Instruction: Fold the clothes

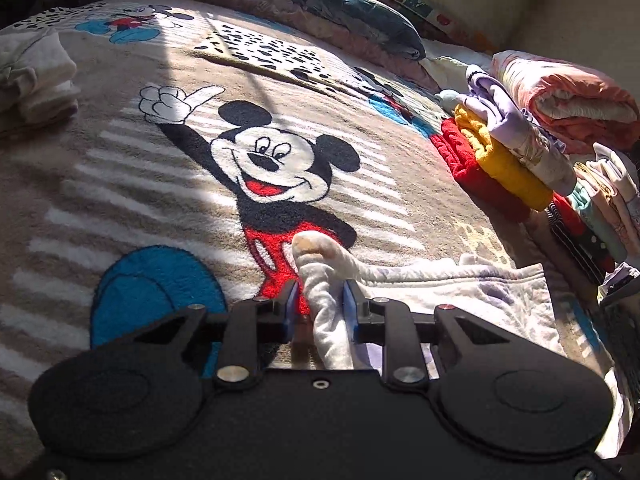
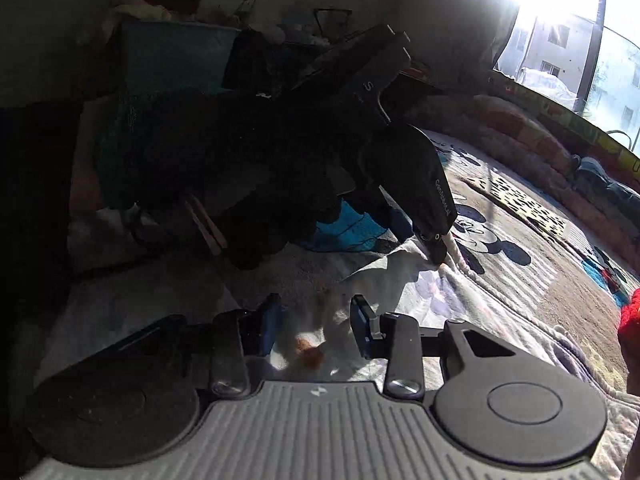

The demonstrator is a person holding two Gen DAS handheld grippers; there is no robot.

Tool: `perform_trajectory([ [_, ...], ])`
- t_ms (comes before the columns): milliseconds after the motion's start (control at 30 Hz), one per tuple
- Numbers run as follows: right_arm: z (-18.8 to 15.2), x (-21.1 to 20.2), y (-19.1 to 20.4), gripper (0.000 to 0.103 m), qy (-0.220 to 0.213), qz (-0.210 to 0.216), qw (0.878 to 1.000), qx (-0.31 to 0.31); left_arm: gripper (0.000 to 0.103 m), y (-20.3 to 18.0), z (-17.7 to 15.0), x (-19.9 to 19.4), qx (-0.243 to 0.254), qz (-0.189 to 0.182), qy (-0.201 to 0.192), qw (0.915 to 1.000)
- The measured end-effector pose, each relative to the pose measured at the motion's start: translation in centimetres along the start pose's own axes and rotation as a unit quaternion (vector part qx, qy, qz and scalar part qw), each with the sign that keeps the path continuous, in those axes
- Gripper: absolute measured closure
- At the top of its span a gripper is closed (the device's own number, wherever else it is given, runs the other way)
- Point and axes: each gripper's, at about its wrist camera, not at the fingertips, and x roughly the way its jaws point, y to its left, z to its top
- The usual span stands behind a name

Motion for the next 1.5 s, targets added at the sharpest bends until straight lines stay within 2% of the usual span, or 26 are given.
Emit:
perform_trajectory([
  [133, 1.2, 1.3, -0.3, 0.069, 0.080, 0.056, 0.995, -0.015, 0.081, -0.4, -0.1, 0.6, 0.025, 0.008, 0.007, 0.9996],
  [233, 1.3, 0.6, -1.8, 0.069, 0.104, 0.088, 0.990, 0.043, 0.081, -0.6, 0.0, 0.5, 0.036, 0.008, 0.003, 0.9993],
  [367, -0.7, -1.6, -0.8, 0.068, 0.122, 0.086, 0.988, 0.049, 0.081, -0.2, 0.1, 0.3, 0.022, -0.005, -0.006, 0.9997],
  [500, 0.8, -3.3, -0.6, 0.065, 0.115, 0.046, 0.991, 0.044, 0.083, -0.8, 0.1, 0.4, 0.032, 0.004, -0.011, 0.9994],
  [600, 2.1, -1.6, -1.2, 0.065, 0.104, 0.026, 0.994, 0.033, 0.094, -1.5, 0.0, 0.4, 0.052, -0.004, -0.019, 0.9985],
  [633, 2.5, -1.0, -1.3, 0.065, 0.102, 0.022, 0.994, 0.027, 0.096, -1.4, 0.1, 0.2, 0.046, -0.025, -0.026, 0.9983],
  [667, 2.7, -0.4, -1.0, 0.065, 0.100, 0.017, 0.995, 0.013, 0.096, -1.0, 0.2, -0.3, 0.027, -0.081, -0.044, 0.9954],
  [700, 2.7, -0.1, -0.5, 0.065, 0.090, 0.015, 0.996, -0.001, 0.097, -0.4, 0.3, -1.2, -0.003, -0.169, -0.073, 0.9829],
  [733, 2.7, 0.0, -0.1, 0.065, 0.081, 0.016, 0.997, -0.005, 0.097, 0.1, 0.4, -1.8, -0.023, -0.232, -0.093, 0.9678],
  [833, 2.3, 1.0, 0.6, 0.062, 0.083, 0.012, 0.996, -0.008, 0.097, 0.9, 0.8, -1.6, -0.036, -0.271, -0.092, 0.9574],
  [1000, 1.8, 3.0, 0.1, 0.060, 0.098, 0.023, 0.994, 0.029, 0.097, 3.9, 0.8, 2.6, -0.132, -0.241, -0.016, 0.9614],
  [1100, 2.2, 3.3, 0.1, 0.059, 0.110, 0.027, 0.993, 0.027, 0.097, 4.7, 0.9, 3.0, -0.149, -0.200, -0.003, 0.9684],
  [1133, 2.4, 3.4, 0.1, 0.059, 0.115, 0.029, 0.993, 0.025, 0.096, 4.8, 0.9, 3.2, -0.151, -0.173, 0.003, 0.9733],
  [1167, 2.5, 3.5, 0.2, 0.059, 0.120, 0.029, 0.992, 0.023, 0.093, 4.8, 0.9, 3.3, -0.149, -0.146, 0.008, 0.9779],
  [1233, 2.7, 3.8, 0.3, 0.059, 0.127, 0.026, 0.991, 0.023, 0.080, 4.1, 1.2, 2.9, -0.125, -0.108, 0.002, 0.9862],
  [1300, 2.5, 4.0, 0.2, 0.059, 0.127, 0.024, 0.991, 0.030, 0.074, 2.8, 1.7, 1.6, -0.077, -0.047, -0.021, 0.9957],
  [1333, 2.5, 4.0, 0.2, 0.059, 0.126, 0.024, 0.991, 0.033, 0.072, 2.2, 1.9, 0.8, -0.053, -0.015, -0.033, 0.9979],
  [1400, 2.2, 4.2, 0.1, 0.059, 0.123, 0.024, 0.991, 0.041, 0.072, 1.4, 2.2, -0.9, -0.011, 0.046, -0.063, 0.9969],
  [1433, 2.1, 4.4, 0.0, 0.059, 0.122, 0.024, 0.991, 0.044, 0.072, 1.1, 2.3, -1.7, 0.003, 0.040, -0.069, 0.9968],
  [1500, 2.1, 4.5, 0.0, 0.058, 0.122, 0.025, 0.991, 0.048, 0.072, 0.6, 2.2, -3.1, 0.021, -0.028, -0.064, 0.9973],
])
